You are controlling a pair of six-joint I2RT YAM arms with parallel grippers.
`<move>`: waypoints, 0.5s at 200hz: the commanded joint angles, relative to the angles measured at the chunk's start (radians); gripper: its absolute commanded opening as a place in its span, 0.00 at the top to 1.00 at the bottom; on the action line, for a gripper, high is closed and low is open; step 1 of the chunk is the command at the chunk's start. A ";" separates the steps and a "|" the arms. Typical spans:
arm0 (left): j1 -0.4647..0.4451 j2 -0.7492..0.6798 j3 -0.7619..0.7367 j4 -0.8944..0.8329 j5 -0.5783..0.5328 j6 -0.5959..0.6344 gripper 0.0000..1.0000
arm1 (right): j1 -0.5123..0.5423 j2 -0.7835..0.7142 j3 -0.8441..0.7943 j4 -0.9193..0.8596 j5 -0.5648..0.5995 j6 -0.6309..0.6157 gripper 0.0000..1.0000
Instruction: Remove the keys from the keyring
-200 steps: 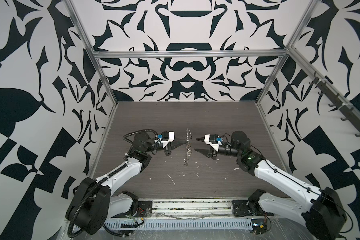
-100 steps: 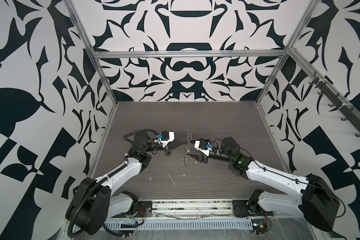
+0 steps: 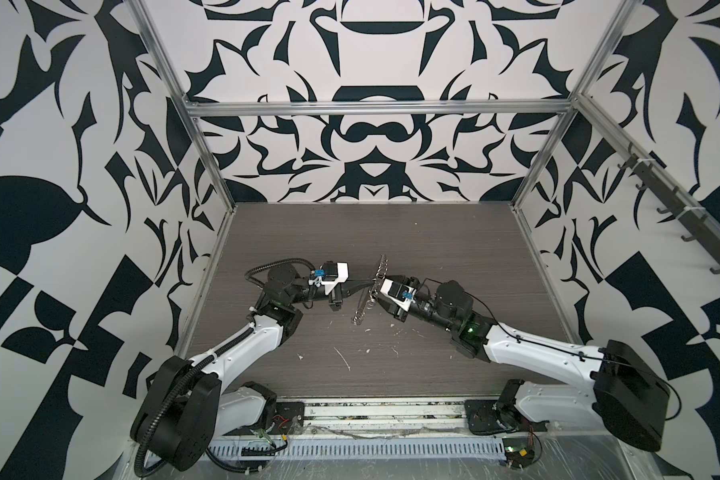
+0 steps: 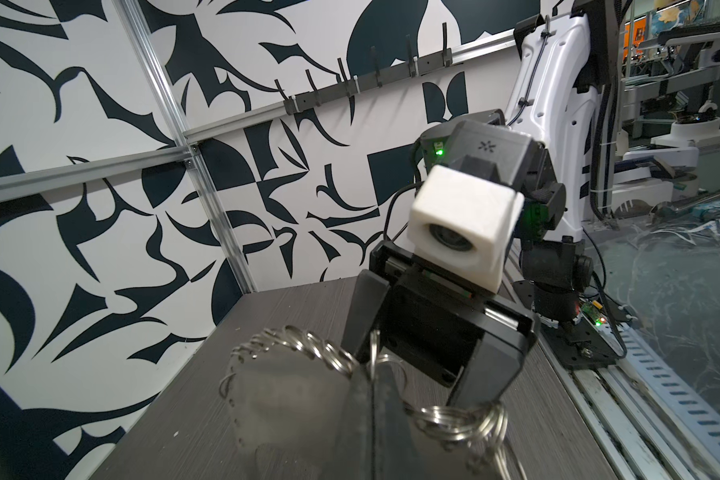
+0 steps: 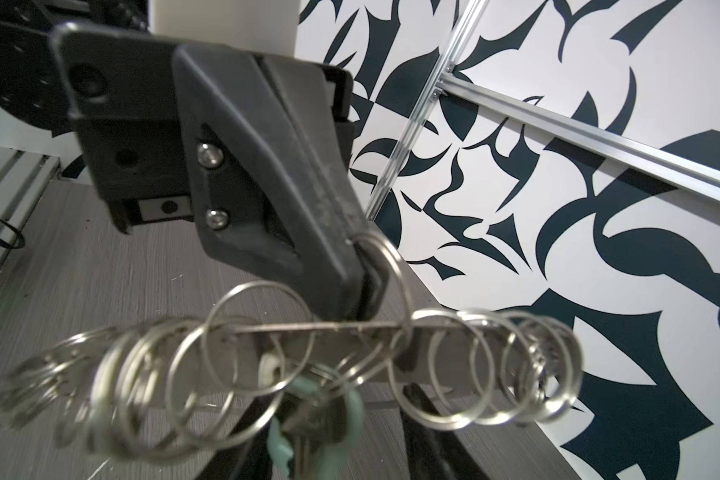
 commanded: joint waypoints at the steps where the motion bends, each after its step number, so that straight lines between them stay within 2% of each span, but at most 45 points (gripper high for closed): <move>1: 0.005 -0.029 -0.004 0.009 -0.009 0.009 1.00 | 0.006 -0.043 -0.002 0.036 0.040 -0.012 0.51; 70: 0.005 -0.032 -0.001 -0.004 -0.025 0.020 1.00 | 0.018 -0.072 -0.008 0.045 0.197 -0.045 0.52; 100: 0.004 -0.025 0.005 -0.004 -0.026 0.019 1.00 | 0.020 -0.068 -0.008 0.042 0.185 -0.063 0.54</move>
